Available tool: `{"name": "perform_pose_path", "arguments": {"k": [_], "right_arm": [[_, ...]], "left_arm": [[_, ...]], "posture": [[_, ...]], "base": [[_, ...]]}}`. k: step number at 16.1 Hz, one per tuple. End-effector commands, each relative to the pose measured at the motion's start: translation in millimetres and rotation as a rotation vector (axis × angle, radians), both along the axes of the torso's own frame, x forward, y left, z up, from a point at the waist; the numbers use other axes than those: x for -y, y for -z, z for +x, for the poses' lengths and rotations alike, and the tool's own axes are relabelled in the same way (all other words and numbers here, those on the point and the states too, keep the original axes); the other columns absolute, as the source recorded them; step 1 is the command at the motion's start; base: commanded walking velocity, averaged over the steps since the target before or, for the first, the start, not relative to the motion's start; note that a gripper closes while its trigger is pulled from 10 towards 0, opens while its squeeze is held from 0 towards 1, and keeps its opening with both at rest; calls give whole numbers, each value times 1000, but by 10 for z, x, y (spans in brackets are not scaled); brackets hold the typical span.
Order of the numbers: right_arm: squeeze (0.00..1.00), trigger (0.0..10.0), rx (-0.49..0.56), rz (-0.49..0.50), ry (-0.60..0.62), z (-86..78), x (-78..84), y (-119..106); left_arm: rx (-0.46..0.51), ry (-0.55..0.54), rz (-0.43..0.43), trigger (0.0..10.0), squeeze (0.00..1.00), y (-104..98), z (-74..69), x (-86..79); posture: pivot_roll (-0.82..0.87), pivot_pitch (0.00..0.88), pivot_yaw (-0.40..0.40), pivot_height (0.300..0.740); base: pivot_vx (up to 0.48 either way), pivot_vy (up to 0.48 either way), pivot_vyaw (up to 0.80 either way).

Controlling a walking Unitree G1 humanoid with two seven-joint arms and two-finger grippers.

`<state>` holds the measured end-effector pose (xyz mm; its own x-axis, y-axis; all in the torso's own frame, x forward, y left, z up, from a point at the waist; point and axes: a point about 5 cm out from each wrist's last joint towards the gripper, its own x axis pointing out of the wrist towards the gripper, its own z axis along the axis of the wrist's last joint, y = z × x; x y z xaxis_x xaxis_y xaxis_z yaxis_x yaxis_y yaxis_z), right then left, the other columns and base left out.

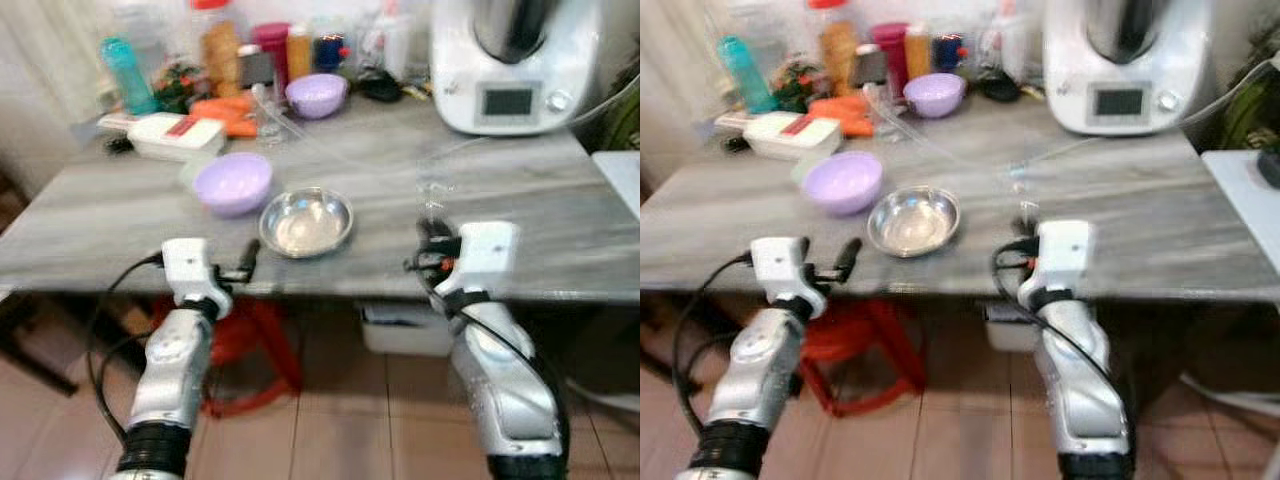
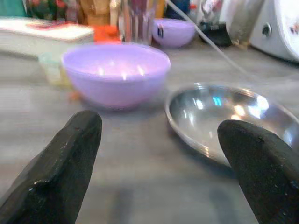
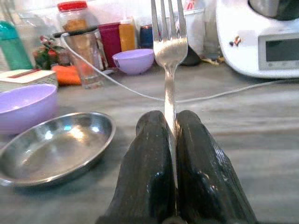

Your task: Setting the table

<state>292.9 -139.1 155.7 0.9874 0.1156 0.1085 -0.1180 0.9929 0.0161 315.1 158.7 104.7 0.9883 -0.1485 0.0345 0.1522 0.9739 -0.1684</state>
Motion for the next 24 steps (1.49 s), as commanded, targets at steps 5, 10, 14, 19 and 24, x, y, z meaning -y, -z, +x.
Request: {"name": "perform_pose_path", "arguments": {"k": [5,10,14,19,24], "right_arm": [[0,10000,9,-11,33,10,66,-32],[0,10000,-56,-13,108,6,142,90],[0,10000,-62,-6,119,58,192,82],[0,10000,-122,26,114,149,190,144],[0,10000,-228,134,55,295,-46,242]], "left_arm": [[29,55,15,10000,0,-47,-125,-19],[21,160,66,10000,0,-14,-367,-117],[20,305,53,10000,0,-19,-504,-18],[-15,446,33,10000,0,8,-635,39],[-27,514,57,10000,0,2,-667,31]], "posture": [[-144,50,100,740],[-133,50,98,740],[-130,54,92,740],[-131,56,92,740],[-124,49,89,740]], "base": [[0,0,0],[0,0,-101],[0,0,-552],[0,0,0],[0,0,0]]}}
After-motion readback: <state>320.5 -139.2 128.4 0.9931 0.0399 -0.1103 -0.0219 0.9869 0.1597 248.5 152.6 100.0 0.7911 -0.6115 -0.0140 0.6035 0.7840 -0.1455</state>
